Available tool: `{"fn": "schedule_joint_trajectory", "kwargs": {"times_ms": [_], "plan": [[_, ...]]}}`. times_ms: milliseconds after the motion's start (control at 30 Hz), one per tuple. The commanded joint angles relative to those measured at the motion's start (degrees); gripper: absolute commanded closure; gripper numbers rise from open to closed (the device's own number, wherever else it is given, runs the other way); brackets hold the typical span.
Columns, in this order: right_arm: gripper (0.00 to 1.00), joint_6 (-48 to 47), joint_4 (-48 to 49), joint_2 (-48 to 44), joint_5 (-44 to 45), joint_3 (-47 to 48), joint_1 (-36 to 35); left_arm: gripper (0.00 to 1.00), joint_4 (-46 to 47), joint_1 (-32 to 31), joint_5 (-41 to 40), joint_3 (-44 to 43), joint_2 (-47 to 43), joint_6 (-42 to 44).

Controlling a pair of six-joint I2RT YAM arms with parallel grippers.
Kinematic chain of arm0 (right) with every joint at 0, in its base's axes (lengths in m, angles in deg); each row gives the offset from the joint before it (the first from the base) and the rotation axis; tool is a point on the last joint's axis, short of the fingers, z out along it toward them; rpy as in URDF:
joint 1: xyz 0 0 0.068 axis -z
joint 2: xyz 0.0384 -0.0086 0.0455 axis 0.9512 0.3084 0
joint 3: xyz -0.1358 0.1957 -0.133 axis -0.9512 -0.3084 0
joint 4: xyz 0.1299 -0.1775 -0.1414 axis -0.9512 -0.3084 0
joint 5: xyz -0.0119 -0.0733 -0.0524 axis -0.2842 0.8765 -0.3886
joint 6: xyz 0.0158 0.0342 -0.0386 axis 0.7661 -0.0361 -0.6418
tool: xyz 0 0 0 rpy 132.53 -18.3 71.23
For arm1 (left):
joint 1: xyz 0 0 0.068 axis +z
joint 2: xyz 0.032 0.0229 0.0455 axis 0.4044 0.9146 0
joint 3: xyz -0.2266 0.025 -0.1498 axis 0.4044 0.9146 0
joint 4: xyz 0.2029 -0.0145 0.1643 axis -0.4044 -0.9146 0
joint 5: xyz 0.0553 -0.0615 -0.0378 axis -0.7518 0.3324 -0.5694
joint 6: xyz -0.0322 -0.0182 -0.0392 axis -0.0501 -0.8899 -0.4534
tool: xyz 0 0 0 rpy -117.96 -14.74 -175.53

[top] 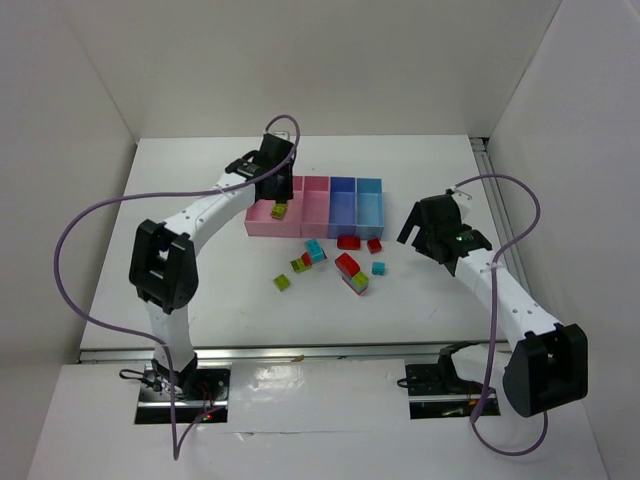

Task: Sort the legos into containers by color

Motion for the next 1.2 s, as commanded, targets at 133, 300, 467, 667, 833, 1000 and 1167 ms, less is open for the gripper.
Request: {"fn": "schedule_joint_trajectory", "kwargs": {"times_ms": [133, 300, 467, 667, 833, 1000, 1167], "plan": [[0.0, -0.58, 0.11, -1.68, -0.02, 1.12, -0.31, 0.0, -4.84, 3.06, 1.37, -9.05, 7.61, -3.18], [0.0, -0.58, 0.11, -0.54, -0.02, 2.27, -0.31, 0.04, -6.0, 2.36, -3.11, -5.75, 2.73, -3.8], [0.0, -0.58, 0.11, -1.06, -0.02, 1.56, -0.31, 0.08, -1.26, -3.08, -7.86, 10.07, -10.91, -2.66], [0.0, -1.1, 1.16, 0.33, 0.5, 0.51, -0.31, 0.03, 1.92, -6.25, 4.25, 29.68, -23.84, -4.84], [0.0, -1.1, 2.22, 1.66, -0.55, 1.12, -0.31, 0.08, 2.71, -10.3, 4.0, 39.88, -26.4, -13.09], [0.0, -1.63, 2.75, 1.66, -0.55, 1.65, -0.31, 0.1, 3.41, -11.44, 4.79, 41.82, -24.65, -19.79], [0.0, -2.16, 2.13, 1.05, 0.06, 1.66, -0.31, 0.1, 3.41, -13.64, 4.27, 42.44, -22.8, -27.43]]}}
